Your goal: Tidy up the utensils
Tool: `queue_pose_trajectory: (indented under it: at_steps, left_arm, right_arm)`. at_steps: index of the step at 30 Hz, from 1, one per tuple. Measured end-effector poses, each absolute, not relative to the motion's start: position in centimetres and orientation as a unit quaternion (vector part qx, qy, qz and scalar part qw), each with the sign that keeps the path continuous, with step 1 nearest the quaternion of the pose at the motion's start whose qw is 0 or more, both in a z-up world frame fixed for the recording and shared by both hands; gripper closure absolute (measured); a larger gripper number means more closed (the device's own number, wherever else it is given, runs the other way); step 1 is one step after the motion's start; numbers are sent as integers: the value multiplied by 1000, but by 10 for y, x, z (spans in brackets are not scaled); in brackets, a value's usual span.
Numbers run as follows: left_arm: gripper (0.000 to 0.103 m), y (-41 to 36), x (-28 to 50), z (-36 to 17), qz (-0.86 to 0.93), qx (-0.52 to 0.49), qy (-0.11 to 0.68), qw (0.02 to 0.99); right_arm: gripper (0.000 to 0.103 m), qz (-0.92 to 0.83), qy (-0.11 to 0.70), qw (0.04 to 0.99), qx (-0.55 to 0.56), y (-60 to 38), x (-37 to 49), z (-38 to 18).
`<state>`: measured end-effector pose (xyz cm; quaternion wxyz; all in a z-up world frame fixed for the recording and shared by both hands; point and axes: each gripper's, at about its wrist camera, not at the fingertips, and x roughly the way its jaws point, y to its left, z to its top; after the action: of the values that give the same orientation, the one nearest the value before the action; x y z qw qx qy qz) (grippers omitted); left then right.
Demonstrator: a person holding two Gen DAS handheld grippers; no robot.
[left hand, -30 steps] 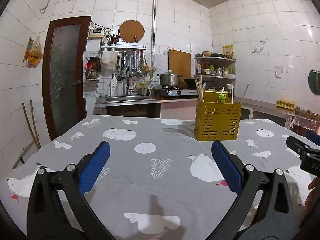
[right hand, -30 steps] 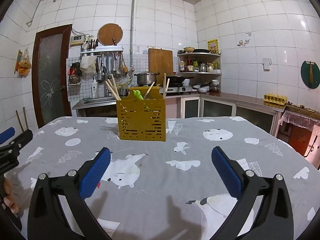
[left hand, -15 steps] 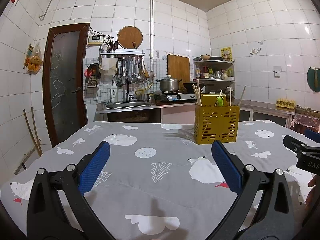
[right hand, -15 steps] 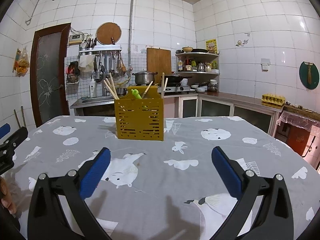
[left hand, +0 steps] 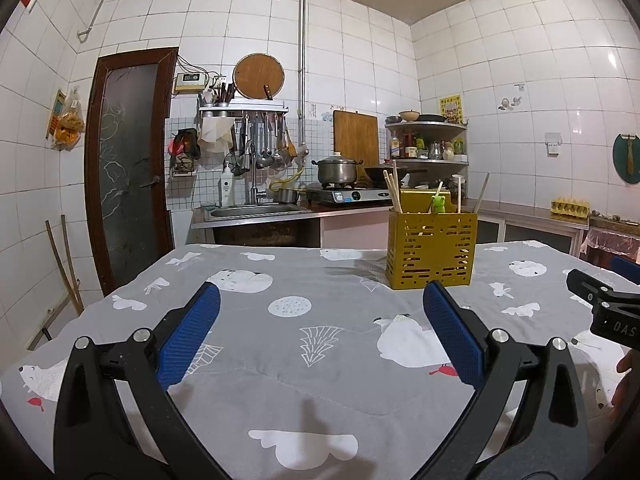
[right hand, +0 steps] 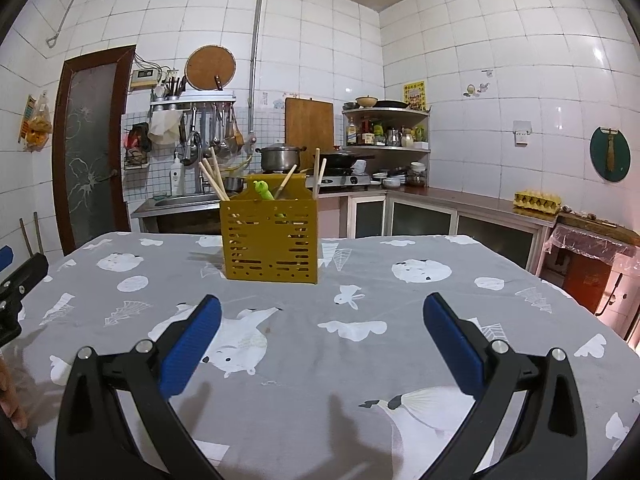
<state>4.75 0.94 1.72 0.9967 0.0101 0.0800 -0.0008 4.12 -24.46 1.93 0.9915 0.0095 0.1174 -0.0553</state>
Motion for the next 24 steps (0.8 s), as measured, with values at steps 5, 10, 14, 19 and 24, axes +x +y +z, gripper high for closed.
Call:
queue_pose_trajectory:
  at_steps: [5, 10, 14, 19, 24]
  left_arm:
    - [5, 9, 48, 17, -1, 10, 80, 997]
    - [5, 10, 47, 18, -1, 7, 81, 997]
    - [5, 10, 47, 18, -1, 9, 80, 997]
    - [5, 10, 47, 18, -1, 8, 80, 997]
    - [5, 10, 47, 18, -1, 9, 80, 997]
  right_arm:
    - [4, -57, 118, 991, 5, -243, 41, 20]
    - [4, -57, 117, 992, 1, -242, 40, 20]
    - [4, -58, 116, 992, 1, -241, 40, 20]
    - [4, -58, 116, 992, 0, -242, 40, 20]
    - [4, -58, 116, 992, 0, -242, 40, 20]
